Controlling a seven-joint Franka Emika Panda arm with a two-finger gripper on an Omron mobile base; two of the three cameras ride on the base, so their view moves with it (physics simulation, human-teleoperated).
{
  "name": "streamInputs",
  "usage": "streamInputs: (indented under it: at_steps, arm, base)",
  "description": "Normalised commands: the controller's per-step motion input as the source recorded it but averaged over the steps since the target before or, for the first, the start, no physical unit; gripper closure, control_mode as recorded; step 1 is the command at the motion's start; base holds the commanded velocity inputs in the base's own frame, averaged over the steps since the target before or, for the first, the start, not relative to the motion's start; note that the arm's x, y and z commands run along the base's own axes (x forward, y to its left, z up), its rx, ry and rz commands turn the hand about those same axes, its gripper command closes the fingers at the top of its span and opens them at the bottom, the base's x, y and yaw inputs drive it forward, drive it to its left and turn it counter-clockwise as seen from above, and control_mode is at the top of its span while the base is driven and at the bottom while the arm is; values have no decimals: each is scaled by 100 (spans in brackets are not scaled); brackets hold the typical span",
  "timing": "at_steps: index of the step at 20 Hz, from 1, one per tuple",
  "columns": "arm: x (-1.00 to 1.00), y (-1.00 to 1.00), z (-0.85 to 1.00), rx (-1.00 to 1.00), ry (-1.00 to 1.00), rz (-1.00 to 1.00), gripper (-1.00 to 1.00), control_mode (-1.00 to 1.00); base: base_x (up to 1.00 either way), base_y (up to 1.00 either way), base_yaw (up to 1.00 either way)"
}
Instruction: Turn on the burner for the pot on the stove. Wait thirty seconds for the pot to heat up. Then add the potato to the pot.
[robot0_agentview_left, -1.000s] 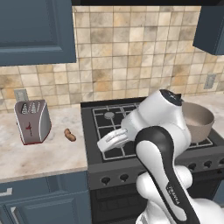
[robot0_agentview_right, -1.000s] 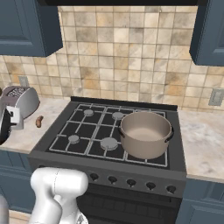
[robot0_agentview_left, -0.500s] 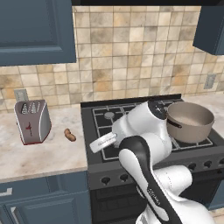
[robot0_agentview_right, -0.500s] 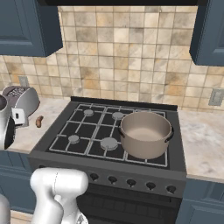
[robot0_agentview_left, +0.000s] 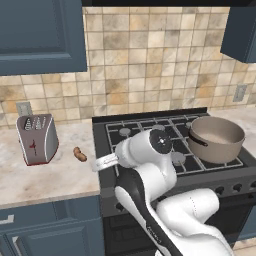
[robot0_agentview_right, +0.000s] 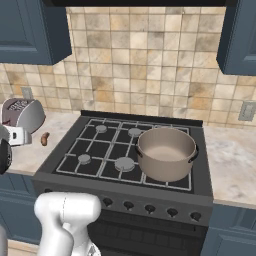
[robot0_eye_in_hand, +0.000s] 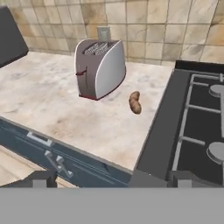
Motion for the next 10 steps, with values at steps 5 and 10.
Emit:
streamInputs:
  at_steps: [5,10]
  arm:
    - [25,0,0,0,14,-11,-100,-100]
    - [27,2,-19,0,13,-1,-100,-100]
  base:
    - [0,0,0]
    - [0,0,0]
